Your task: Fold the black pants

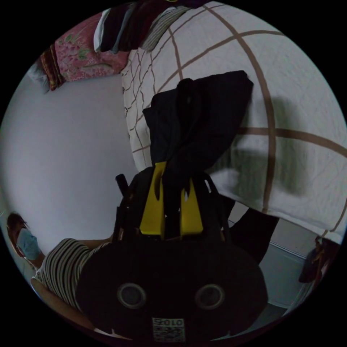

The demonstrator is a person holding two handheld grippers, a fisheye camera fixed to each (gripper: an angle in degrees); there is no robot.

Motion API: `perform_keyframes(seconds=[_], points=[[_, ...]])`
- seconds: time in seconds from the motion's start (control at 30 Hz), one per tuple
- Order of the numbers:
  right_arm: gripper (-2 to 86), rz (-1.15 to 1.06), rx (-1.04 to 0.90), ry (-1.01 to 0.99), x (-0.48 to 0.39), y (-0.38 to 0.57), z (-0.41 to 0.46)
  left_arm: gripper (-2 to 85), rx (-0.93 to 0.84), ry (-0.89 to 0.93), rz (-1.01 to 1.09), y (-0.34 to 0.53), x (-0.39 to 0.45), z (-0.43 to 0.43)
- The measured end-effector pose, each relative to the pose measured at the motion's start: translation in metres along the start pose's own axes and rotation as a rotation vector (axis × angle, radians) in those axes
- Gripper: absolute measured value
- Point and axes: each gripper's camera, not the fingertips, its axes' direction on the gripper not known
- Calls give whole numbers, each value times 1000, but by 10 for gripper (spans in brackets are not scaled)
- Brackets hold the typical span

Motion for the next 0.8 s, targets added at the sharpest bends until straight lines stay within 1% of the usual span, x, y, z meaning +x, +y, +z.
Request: perform_keyframes(seconds=[0.13, 0.23, 0.43, 0.53, 0.6, 0.8], points=[[78, -11, -6, 19, -15, -11, -1, 159, -43, 101, -90, 5, -46, -4], [78, -7, -1, 14, -22, -16, -4, 161, -2, 300, -169, 6, -81, -11], [77, -13, 7, -3, -41, -28, -15, 163, -8, 409, -248, -4, -127, -28], [77, -14, 28, -78, -56, -33, -25, 168, -7, 406, -248, -4, -137, -41], [78, -28, 23, -74, -67, -38, -29, 174, -8, 429, -265, -4, -145, -47], [77, -41, 17, -97, -92, -51, -42, 201, 45, 569, -288, -19, -158, -62]])
